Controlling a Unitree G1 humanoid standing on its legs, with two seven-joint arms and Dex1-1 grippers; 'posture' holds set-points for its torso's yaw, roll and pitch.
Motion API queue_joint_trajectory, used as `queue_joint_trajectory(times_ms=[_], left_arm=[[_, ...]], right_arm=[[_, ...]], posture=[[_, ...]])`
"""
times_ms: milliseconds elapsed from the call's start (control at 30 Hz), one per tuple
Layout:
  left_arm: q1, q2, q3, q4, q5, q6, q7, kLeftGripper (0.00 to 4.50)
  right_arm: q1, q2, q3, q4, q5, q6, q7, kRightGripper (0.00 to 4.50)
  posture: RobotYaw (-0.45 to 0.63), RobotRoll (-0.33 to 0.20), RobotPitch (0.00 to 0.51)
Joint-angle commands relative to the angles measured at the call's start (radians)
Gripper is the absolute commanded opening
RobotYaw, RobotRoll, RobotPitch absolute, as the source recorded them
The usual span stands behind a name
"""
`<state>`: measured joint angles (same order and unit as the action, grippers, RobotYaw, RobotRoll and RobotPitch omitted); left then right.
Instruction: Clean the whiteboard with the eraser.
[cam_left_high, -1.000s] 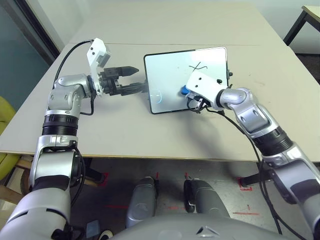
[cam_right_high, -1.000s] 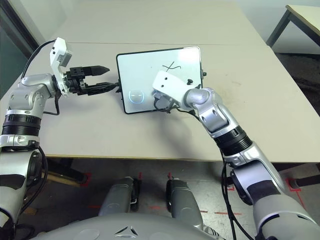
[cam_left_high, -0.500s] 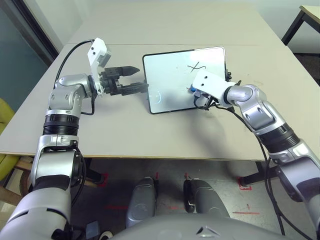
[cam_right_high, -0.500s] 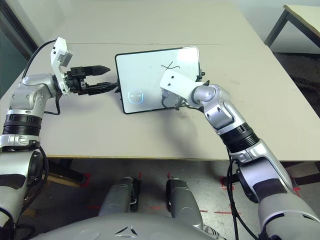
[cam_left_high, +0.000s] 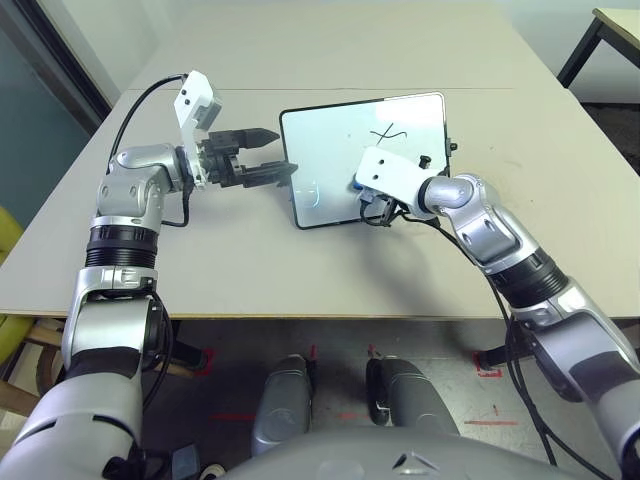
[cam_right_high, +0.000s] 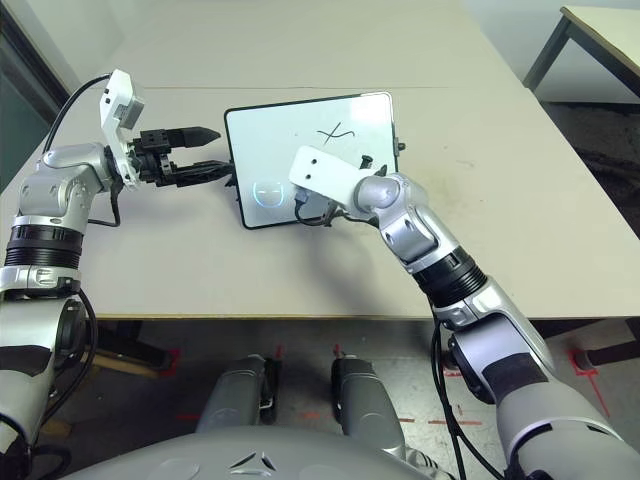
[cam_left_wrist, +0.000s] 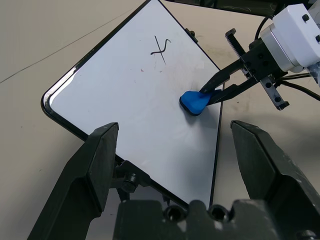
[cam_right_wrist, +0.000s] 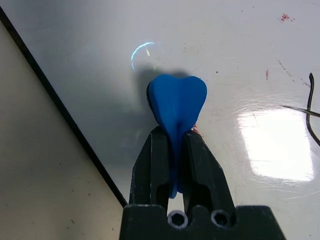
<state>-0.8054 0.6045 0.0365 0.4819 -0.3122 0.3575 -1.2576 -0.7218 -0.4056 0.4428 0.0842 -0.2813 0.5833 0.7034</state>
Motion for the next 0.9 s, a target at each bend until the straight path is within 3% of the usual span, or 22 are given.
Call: queue_joint_trajectory(times_ms=[33,367,667,900], left_arm=[[-0.01,-0.001,-0.008,0.007,0.0,-0.008,-0.002,4.5],[-0.017,-0.002,-0.009,0.02,0.001,-0.018,-0.004,4.5],[-0.017,0.002,-0.008,0.019,0.002,-0.016,-0.005,4.5],[-0.018,0.003,-0.01,0.017,0.002,-0.015,-0.004,4.5]], right_arm=[[0.013,-0.039,-0.022,0.049,-0.01,-0.001,0.001,0.12],[0.011,-0.163,-0.072,0.106,-0.005,-0.055,0.01,0.12],[-0.1,-0.156,-0.196,0.139,0.064,-0.025,0.002,0.12],[-0.135,-0.152,-0.178,0.232,0.033,-0.077,-0.033,0.12]], posture=[[0.18,0.0,0.1],[0.17,0.0,0.1],[0.17,0.0,0.101],[0.18,0.0,0.101]])
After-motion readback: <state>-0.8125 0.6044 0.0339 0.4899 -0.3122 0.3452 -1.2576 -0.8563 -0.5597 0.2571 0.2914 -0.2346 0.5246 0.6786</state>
